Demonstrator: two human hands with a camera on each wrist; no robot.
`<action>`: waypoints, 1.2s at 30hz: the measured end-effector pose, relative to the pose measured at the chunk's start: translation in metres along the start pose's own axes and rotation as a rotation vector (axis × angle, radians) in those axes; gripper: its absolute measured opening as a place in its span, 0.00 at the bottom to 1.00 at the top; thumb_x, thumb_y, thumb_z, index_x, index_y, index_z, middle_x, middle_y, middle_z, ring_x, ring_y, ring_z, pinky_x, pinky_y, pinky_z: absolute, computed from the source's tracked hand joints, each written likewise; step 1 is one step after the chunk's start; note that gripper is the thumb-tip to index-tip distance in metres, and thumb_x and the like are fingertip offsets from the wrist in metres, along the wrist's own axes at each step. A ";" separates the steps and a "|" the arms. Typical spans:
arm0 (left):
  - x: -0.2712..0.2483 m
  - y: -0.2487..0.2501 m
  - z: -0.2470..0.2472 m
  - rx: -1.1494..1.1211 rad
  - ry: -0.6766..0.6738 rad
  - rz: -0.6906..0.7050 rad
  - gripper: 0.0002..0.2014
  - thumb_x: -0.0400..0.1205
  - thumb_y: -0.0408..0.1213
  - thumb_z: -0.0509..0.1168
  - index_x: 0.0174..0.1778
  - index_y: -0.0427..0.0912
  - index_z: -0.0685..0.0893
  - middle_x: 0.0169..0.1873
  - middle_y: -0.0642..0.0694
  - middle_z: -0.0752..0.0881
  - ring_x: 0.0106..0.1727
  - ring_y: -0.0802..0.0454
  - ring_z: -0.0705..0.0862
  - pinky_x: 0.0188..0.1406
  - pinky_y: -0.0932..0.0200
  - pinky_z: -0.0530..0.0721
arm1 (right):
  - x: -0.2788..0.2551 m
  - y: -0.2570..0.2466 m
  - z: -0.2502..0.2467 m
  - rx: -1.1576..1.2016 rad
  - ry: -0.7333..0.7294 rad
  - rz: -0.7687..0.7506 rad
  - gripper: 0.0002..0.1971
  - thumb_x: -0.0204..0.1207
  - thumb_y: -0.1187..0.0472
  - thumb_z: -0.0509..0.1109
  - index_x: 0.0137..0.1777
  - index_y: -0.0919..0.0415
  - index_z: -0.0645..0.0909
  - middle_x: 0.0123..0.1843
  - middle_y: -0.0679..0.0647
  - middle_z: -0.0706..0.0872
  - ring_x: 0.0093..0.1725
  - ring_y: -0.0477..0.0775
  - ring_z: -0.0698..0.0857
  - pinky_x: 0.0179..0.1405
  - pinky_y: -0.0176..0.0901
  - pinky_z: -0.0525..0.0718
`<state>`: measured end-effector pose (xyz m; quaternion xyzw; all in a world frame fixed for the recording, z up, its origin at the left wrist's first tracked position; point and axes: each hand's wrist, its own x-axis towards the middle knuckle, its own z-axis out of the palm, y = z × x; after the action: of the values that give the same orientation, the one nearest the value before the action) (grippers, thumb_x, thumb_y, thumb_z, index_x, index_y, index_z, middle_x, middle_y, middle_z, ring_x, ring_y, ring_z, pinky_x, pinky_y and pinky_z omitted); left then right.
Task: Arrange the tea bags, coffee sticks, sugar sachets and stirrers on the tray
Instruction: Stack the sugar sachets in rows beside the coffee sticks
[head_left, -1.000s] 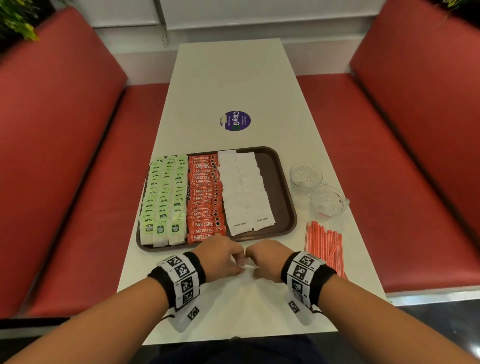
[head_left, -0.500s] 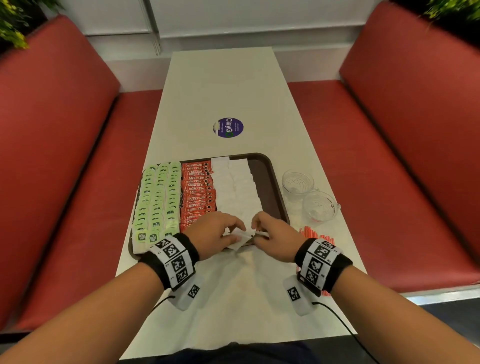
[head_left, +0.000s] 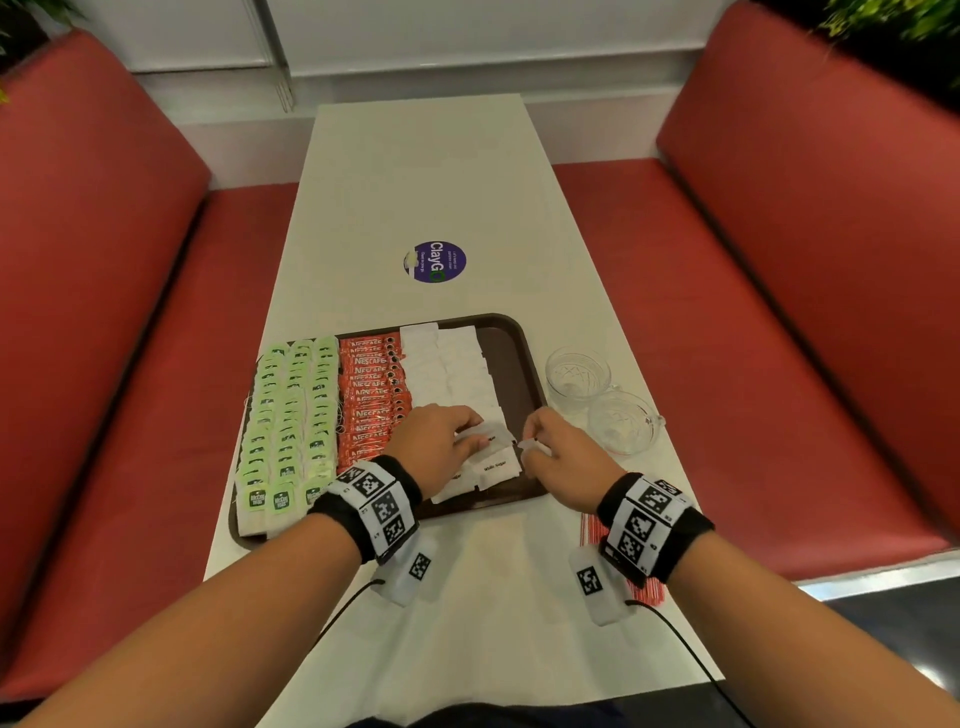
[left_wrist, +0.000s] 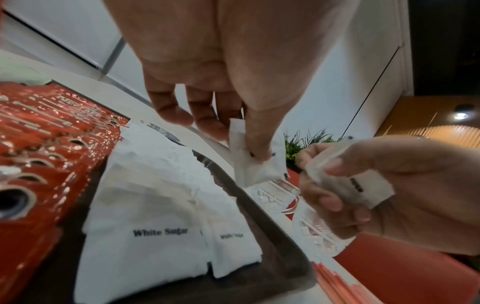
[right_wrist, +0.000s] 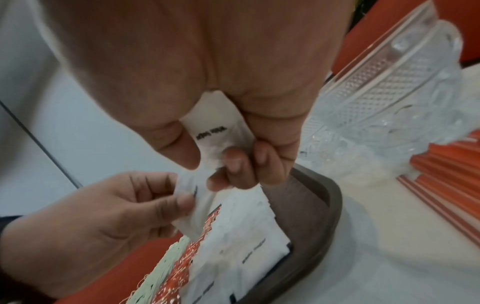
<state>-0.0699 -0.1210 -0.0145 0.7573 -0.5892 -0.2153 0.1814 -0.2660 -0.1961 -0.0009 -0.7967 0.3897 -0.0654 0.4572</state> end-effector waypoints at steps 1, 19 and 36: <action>0.004 0.000 0.002 0.048 -0.018 -0.030 0.12 0.84 0.53 0.66 0.58 0.53 0.87 0.48 0.49 0.87 0.49 0.48 0.83 0.48 0.55 0.78 | 0.000 0.001 -0.003 0.005 0.014 0.014 0.01 0.83 0.62 0.62 0.51 0.57 0.73 0.44 0.61 0.86 0.34 0.52 0.78 0.36 0.45 0.77; 0.014 0.010 0.029 0.368 -0.114 -0.056 0.16 0.77 0.62 0.69 0.53 0.57 0.85 0.48 0.54 0.85 0.54 0.49 0.80 0.53 0.50 0.78 | -0.005 0.001 -0.018 -0.006 0.142 -0.041 0.02 0.83 0.60 0.70 0.49 0.56 0.84 0.35 0.43 0.81 0.29 0.34 0.79 0.31 0.25 0.76; -0.019 -0.016 -0.006 0.167 -0.160 -0.099 0.07 0.82 0.45 0.70 0.53 0.52 0.89 0.46 0.54 0.89 0.48 0.53 0.85 0.50 0.58 0.82 | 0.013 0.004 0.010 -0.225 -0.006 0.001 0.03 0.82 0.61 0.69 0.46 0.55 0.83 0.47 0.47 0.84 0.46 0.49 0.83 0.47 0.41 0.81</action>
<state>-0.0580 -0.0991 -0.0158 0.7784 -0.5795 -0.2339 0.0592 -0.2549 -0.1999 -0.0133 -0.8431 0.3936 -0.0188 0.3661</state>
